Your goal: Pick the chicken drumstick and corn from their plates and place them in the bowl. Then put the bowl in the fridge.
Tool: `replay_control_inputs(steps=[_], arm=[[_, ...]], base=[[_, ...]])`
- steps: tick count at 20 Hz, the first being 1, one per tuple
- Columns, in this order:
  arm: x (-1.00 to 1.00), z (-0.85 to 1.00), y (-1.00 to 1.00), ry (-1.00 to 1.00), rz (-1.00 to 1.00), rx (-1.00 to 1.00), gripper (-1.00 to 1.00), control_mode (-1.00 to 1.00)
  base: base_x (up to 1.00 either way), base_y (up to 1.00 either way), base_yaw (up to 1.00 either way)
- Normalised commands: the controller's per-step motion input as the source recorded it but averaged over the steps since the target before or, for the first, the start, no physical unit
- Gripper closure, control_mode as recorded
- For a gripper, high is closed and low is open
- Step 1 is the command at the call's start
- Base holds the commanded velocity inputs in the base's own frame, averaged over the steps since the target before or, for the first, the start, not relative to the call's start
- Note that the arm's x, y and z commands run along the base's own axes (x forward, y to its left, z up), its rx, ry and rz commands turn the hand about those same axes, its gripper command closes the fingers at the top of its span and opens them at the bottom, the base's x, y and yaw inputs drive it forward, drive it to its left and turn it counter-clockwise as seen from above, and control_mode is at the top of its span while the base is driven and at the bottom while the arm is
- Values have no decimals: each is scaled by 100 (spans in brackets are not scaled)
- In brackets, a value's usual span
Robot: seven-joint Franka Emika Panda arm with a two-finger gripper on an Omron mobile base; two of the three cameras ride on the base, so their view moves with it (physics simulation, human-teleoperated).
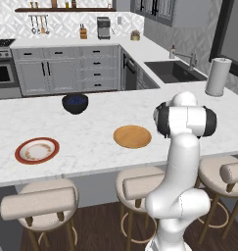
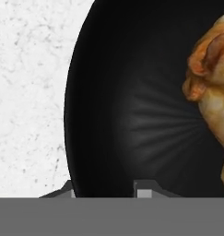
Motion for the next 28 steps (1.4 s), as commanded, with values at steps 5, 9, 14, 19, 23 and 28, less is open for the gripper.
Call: replay_control_inputs(steps=[5, 9, 14, 19, 23, 28], arm=[[-1, 5, 0, 0, 0, 0, 100, -100], [-31, 66, 1, 1, 3, -2, 100, -100], [-48, 81, 11, 2, 12, -8, 100, -100], [-22, 79, 31, 4, 34, -6, 100, -100], [-6, 65, 30, 10, 49, -4, 100, -100], [-9, 54, 28, 6, 62, 0, 100, -100]], base=[[0, 0, 0], [0, 0, 0], [0, 0, 0], [0, 0, 0], [0, 0, 0], [0, 0, 0]])
